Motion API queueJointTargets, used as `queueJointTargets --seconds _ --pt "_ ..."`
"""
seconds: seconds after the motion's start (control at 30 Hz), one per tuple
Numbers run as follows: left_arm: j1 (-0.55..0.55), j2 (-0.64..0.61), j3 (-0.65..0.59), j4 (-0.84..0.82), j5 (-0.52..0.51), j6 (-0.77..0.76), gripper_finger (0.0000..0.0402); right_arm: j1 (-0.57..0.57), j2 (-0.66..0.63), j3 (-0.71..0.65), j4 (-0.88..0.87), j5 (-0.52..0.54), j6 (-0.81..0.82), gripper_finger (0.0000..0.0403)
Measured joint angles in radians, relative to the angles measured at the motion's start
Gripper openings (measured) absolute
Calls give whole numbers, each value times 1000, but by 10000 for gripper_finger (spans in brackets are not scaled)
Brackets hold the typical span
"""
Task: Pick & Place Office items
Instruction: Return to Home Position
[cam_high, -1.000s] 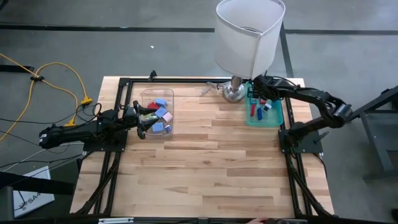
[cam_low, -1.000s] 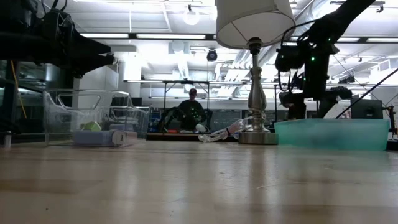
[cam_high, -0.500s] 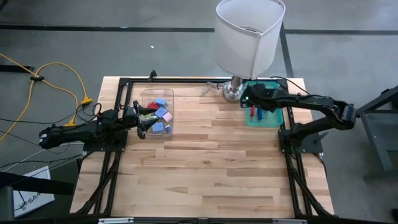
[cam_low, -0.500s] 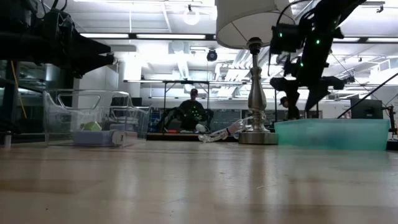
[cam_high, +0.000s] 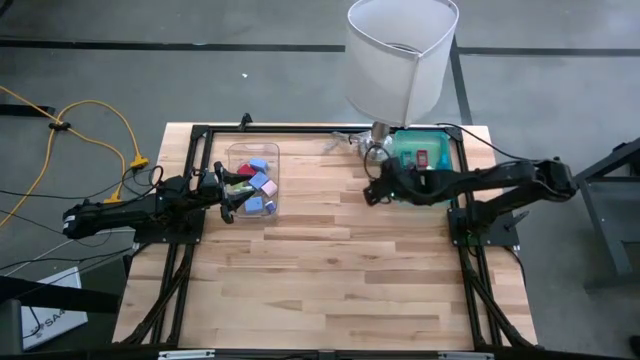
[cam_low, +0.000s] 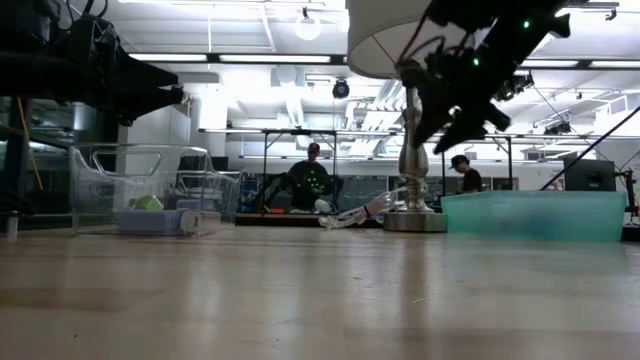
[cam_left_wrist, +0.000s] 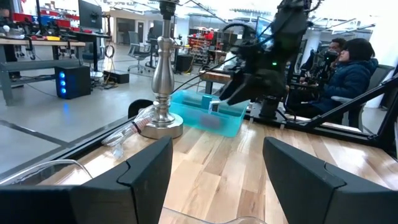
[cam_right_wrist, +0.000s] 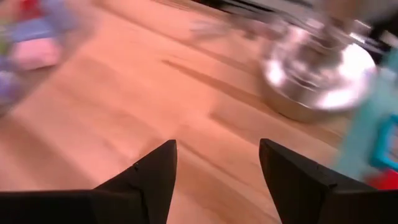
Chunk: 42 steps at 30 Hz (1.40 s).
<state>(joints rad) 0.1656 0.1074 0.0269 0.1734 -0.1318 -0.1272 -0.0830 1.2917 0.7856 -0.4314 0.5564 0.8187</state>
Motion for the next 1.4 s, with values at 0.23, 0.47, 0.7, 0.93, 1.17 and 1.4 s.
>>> queueJointTargets --seconds 0.23,0.47,0.7,0.93,1.17,1.4 --pt "0 0 0 0 0 0 244 127 8 -1 224 -12 -250 215" --pt "0 0 0 0 0 0 244 222 42 0 406 -41 -401 215" --pt "0 0 0 2 0 0 244 262 97 1 596 -70 -497 215" --pt "0 0 0 4 0 0 244 258 110 -1 622 -88 -488 215" --pt "0 0 0 8 0 0 244 251 66 -2 615 -95 -604 215" --pt "0 0 0 8 0 0 244 210 -55 -63 606 -188 -633 215"
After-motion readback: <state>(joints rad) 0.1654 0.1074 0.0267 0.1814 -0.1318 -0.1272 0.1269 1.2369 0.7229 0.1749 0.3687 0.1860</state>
